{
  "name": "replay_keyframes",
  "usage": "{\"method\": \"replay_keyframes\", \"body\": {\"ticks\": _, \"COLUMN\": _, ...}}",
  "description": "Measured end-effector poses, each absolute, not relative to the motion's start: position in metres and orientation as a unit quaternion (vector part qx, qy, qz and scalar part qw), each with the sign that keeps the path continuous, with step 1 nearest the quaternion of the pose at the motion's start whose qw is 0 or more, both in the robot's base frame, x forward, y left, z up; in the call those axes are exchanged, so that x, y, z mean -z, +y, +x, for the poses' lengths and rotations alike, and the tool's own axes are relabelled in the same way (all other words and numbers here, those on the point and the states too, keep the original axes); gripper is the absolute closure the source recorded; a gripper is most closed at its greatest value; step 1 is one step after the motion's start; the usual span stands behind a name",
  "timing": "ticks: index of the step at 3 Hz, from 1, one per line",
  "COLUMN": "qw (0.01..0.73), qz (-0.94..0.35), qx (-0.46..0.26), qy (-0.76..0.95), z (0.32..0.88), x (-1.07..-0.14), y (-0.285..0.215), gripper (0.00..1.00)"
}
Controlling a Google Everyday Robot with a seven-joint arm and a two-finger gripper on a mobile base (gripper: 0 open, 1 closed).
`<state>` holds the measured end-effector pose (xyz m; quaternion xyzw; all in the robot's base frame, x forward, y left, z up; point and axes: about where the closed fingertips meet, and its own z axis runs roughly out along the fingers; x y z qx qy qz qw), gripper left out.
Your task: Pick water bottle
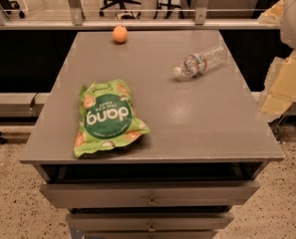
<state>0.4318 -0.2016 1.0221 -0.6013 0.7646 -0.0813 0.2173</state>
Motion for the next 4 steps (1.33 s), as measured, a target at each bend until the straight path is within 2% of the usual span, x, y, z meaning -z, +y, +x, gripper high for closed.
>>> {"method": "replay_keyframes", "body": {"ticks": 2, "qw": 0.232, "qz": -0.617, "qx": 0.087, "qy": 0.747, "z": 0.438, "x": -1.027, "y": -0.203, "gripper": 0.00}}
{"method": "replay_keyframes", "body": {"ticks": 4, "qw": 0.273, "qz": -0.668, "qx": 0.092, "qy": 0.686, "z": 0.501, "x": -1.014, "y": -0.225, "gripper": 0.00}}
